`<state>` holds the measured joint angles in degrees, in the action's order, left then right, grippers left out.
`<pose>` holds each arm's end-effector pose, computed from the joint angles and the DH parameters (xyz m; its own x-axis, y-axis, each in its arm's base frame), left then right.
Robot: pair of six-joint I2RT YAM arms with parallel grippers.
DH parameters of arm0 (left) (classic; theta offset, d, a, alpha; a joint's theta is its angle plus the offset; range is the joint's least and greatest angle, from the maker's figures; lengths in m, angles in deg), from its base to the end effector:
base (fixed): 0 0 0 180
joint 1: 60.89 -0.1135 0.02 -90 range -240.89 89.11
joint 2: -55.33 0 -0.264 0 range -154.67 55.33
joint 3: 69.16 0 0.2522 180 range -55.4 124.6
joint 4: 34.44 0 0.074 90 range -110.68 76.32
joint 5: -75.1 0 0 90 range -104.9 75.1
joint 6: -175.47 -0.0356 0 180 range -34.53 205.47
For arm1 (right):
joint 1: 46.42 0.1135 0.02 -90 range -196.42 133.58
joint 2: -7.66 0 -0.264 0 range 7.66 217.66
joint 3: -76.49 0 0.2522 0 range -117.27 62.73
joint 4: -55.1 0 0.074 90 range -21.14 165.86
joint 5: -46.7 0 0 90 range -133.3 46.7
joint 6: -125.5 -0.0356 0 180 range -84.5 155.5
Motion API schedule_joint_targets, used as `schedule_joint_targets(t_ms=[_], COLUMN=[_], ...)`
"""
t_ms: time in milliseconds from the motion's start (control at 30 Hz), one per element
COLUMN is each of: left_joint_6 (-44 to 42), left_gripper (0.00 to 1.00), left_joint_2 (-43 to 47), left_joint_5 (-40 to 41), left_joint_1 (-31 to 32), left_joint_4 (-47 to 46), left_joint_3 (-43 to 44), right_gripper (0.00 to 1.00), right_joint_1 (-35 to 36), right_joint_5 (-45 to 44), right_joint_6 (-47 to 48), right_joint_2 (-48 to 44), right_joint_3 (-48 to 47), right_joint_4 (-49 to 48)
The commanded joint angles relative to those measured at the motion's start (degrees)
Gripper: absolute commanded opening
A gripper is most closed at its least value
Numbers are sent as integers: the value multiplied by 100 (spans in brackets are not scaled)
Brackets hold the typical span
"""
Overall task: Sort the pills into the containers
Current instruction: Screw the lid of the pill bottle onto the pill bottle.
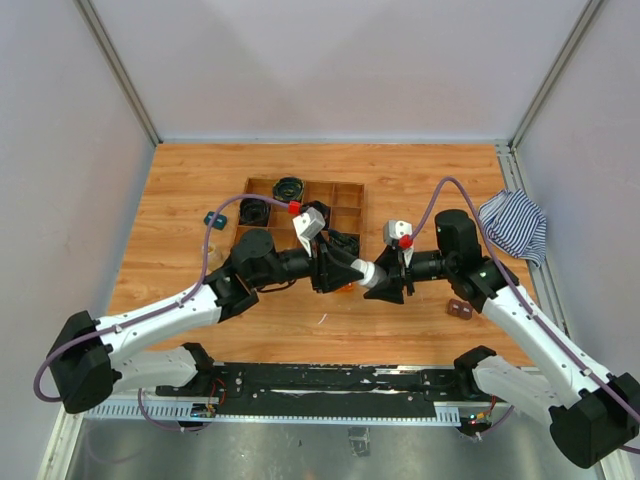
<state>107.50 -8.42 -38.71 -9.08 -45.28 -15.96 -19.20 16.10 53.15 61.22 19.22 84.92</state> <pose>0.1481 -0.2115 0.3046 -0.3604 -0.0968 -0.9277 0.8991 0.2287 -0.3732 0.1617 0.1176 0.3017 -0.0939 -0.2219 -0.9705 -0.9955 0.0334 0.0887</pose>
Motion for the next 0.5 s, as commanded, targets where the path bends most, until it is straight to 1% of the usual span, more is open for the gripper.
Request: schedule_joint_targets(t_ms=[0,33,167,367,400,467], left_joint_6=[-196,-101,215,390,440,474], left_gripper=[13,16,35,65,72,82], left_joint_2=[-97,-71,99,305,328,411], left_joint_5=[-383,-297,-2,160,210,325], left_joint_1=[48,49,49,49,56,50], left_joint_4=[792,801,796,881,912,947], left_joint_3=[94,131,230,247,248,221], right_gripper=[1,1,1,1,1,1], right_joint_1=[-25,-25,-31,-25,-24,-28], right_joint_5=[476,476,416,391,389,374], right_joint_6=[-147,-132,-89,-84,-82,-58], right_joint_2=[-126,-119,-118,-113,-110,-96], right_joint_3=[-154,-146,-155,-150,-158,-158], right_joint_4=[-1016,-1016,-988,-965,-964,-947])
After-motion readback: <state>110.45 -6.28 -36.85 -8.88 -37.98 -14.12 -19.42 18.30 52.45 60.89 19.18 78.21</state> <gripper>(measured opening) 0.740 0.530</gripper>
